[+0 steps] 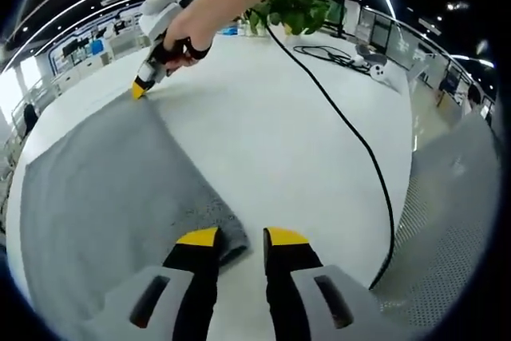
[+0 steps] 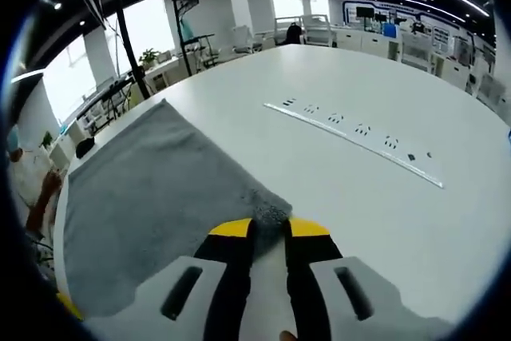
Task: Fold the towel on the table until its edges align and the towel forms a compact rectangular stack.
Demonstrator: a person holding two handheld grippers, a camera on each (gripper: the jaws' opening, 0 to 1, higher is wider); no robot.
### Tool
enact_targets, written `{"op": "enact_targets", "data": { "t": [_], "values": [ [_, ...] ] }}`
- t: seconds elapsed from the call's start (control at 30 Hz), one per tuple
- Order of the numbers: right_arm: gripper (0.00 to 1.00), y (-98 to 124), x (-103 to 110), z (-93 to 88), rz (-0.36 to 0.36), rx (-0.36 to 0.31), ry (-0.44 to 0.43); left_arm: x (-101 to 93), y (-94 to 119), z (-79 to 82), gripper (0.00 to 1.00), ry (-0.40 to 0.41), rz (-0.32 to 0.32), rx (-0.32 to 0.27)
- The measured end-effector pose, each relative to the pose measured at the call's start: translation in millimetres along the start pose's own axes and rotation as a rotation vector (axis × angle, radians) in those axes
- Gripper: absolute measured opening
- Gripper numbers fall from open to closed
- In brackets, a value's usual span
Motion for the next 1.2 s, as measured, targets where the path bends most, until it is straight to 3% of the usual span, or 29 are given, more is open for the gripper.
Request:
{"op": "enact_targets", "data": {
  "t": [0.07, 0.3, 0.7, 0.8, 0.9, 1.0, 1.2],
  "values": [
    [0.11, -0.2, -0.9, 0.1, -0.003, 0.001, 0.007, 0.2, -1.2, 1.7, 0.18, -0.043, 0.015, 0.006],
    [0.03, 3.0, 5.9, 0.8, 0.009, 0.008, 0.040, 4.0, -0.7, 3.3, 0.10, -0.044, 0.023, 0.019],
    [0.01, 14.2, 9.8, 10.4, -0.006, -0.045, 0.066, 7.2, 6.6, 6.0, 0.04, 0.004, 0.027, 0.001],
    [0.01, 21.0, 8.3, 16.2, -0.012, -0.051, 0.066, 7.5, 11.7, 11.5, 0.03, 0.012, 0.024, -0.026],
    [0.01, 24.1, 8.5, 16.8, -0.015, -0.058, 0.065, 5.8, 15.0, 18.7, 0.03, -0.032, 0.008, -0.046],
    [0.01, 37.7, 11.8, 27.4, -0.021, -0.070, 0.070, 3.9, 18.7, 29.2, 0.03, -0.007, -0.010, -0.088],
    [0.01, 55.3, 2.2, 27.0, -0.081, -0.088, 0.027, -4.5, 28.2, 48.7, 0.03, 0.010, -0.032, -0.164]
  ]
}}
Point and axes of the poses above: the point that each gripper's makers call its tool centre point, and the gripper's own axes: y roughly backward along the fingers, x roughly to its left, z roughly out of its top, the point moved 8 cm from there along y, roughly backward along the fingers, and after that the axes turned 8 degrees about z, right-handed, at the moved point
